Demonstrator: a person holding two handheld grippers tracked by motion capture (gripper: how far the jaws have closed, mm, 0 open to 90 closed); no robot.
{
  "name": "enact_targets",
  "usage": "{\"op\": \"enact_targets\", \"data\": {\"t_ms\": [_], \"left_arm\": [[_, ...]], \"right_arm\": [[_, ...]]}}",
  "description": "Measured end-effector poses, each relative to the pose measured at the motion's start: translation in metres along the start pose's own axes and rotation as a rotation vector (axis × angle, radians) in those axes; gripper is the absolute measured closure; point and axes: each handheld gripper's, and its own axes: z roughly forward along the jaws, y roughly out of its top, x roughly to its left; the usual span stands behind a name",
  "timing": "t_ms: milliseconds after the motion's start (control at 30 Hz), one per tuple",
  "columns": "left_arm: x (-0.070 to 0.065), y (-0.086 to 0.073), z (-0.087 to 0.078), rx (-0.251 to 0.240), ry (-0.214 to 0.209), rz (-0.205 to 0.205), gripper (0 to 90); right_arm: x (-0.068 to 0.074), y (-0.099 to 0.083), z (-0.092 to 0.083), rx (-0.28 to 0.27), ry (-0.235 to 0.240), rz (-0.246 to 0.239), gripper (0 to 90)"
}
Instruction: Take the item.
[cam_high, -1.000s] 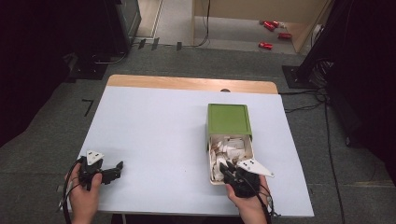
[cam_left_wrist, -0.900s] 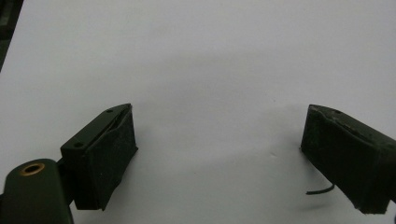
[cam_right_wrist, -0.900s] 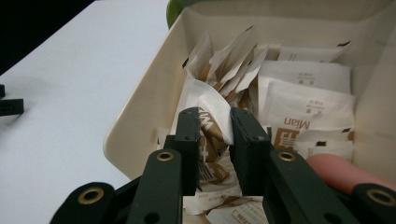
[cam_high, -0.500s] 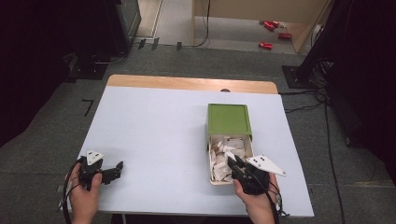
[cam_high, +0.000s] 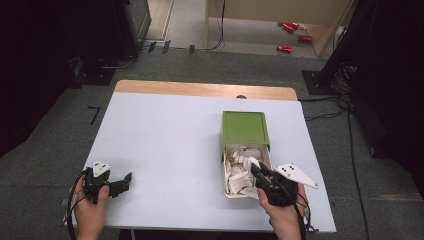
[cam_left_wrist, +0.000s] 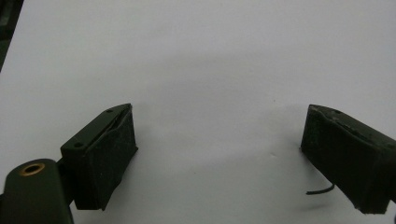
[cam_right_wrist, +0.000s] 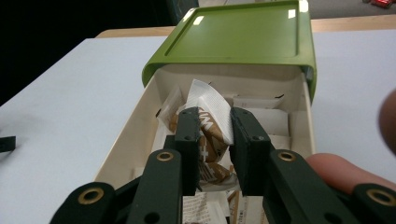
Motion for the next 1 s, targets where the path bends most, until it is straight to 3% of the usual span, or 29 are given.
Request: {"op": "enact_targets", "data": {"t_ms": [1000], "left_arm": [[0.0,0.0,0.0,-0.001,0.0,-0.001,10.8]], "right_arm": [[-0.03,0.019,-0.02,-0.083,-0.054,0.062,74.9]]}}
